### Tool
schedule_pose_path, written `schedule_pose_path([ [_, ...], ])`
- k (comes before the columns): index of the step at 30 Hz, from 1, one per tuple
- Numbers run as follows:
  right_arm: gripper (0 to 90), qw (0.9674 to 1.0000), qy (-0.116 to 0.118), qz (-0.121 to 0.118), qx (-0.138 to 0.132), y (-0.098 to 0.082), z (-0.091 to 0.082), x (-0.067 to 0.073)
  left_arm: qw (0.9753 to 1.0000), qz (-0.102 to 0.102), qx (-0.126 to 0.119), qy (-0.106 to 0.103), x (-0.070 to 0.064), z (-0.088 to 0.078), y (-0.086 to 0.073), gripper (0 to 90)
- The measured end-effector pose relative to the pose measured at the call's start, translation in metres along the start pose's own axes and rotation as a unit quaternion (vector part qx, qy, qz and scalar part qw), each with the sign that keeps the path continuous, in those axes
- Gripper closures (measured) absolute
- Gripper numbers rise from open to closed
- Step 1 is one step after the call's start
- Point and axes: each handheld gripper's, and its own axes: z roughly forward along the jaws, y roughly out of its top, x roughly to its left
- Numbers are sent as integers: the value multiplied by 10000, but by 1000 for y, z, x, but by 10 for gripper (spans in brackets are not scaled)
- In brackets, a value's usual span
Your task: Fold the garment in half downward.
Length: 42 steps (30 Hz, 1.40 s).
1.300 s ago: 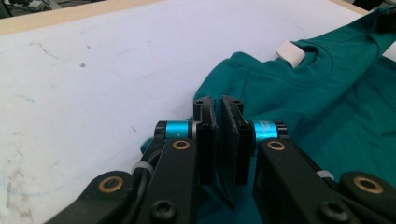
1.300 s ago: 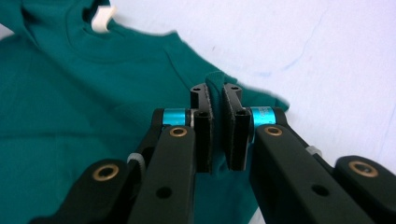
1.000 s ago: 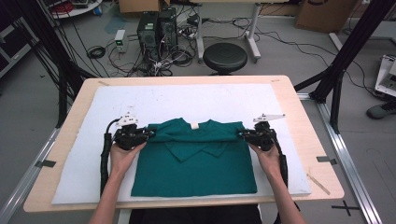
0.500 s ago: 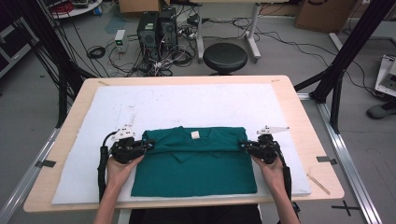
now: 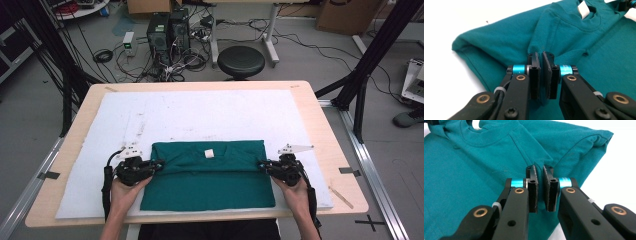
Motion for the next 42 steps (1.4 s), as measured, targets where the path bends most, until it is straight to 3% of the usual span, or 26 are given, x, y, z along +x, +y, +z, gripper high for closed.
schedule_pose_path([
  [15,834,9999,134,59,34,-17,-6,9,9999,-69,64,-139,-10,-13,-13,838],
  [19,731,9999,145,88,27,-17,-7,9,9996,-191,33,-194,-7,-15,-11,713],
  [21,596,9998,158,129,-80,-14,-11,9,9994,-261,-70,-229,-4,-18,-8,615],
  [25,529,9995,211,191,-162,-6,-13,7,9986,-261,-324,-317,-1,-22,7,557],
  [28,512,9994,229,167,-185,3,-11,9,9987,-169,-349,-316,-3,-17,21,532],
  [33,498,9996,265,74,-57,19,4,13,9993,-167,-68,-313,-5,6,34,507],
  [38,492,9997,86,42,233,32,23,14,9990,-186,265,-308,-3,30,41,499],
  [40,492,9989,-139,-25,455,36,30,13,9985,-222,404,-296,0,37,41,506],
  [42,507,9982,-139,41,576,36,35,11,9972,-314,569,-368,3,41,38,537],
])
